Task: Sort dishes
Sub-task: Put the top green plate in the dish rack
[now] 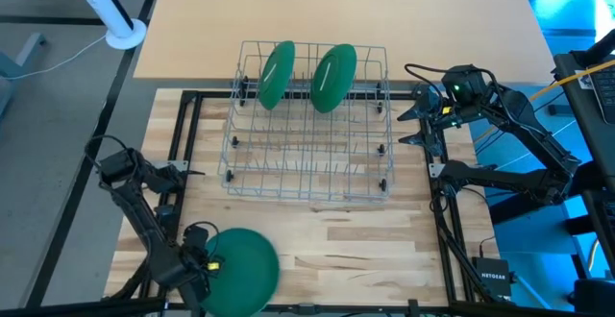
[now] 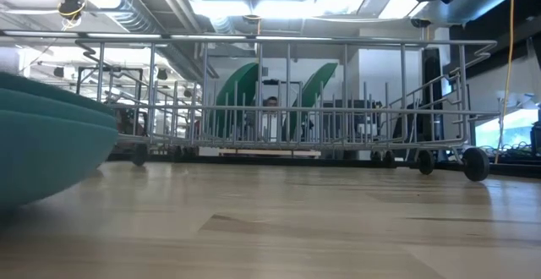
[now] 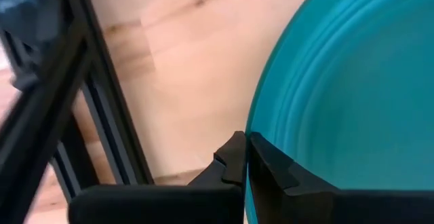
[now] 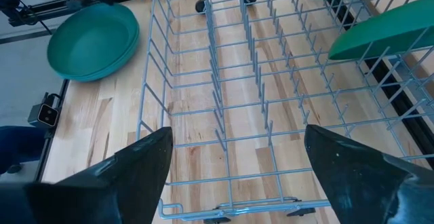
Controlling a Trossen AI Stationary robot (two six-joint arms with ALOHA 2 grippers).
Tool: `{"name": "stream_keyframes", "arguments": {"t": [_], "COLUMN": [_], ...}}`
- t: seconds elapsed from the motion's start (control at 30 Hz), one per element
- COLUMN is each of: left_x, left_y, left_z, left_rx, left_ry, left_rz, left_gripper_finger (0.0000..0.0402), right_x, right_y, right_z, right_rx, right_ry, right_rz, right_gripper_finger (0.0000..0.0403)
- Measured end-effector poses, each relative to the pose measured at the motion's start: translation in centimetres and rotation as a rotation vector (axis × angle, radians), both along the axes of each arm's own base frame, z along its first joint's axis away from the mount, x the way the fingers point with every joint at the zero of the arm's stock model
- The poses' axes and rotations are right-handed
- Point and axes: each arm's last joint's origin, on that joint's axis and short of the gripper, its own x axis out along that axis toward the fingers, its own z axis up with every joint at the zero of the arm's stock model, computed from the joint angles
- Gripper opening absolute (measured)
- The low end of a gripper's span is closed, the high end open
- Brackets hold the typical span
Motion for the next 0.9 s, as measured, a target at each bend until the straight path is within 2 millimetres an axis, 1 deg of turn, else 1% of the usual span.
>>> {"name": "stream_keyframes", "arguments": {"t": [0.13, 0.5, 0.7, 0.9], "left_x": [0.6, 1.2, 1.4, 1.6], "left_y": [0.8, 3.1, 3.9, 4.1], "left_z": [0.3, 2.7, 4.5, 7.3], "left_rx": [0.022, 0.047, 0.031, -0.005], "left_ry": [0.009, 0.027, 0.025, -0.023], "left_rz": [0.028, 0.076, 0.065, 0.047], "left_gripper_finger": [0.0, 0.0, 0.0, 0.0], "right_x": [0.0, 0.0, 0.0, 0.0], "right_y": [0.0, 0.0, 0.0, 0.0], "right_z": [0.0, 0.0, 0.0, 0.0], "right_rx": [0.0, -0.001, -0.002, -0.005], "right_ry": [0.0, 0.0, 0.0, -0.002], "right_rz": [0.0, 0.001, 0.002, 0.002], "right_gripper_finger": [0.034, 0.034, 0.034, 0.034]}}
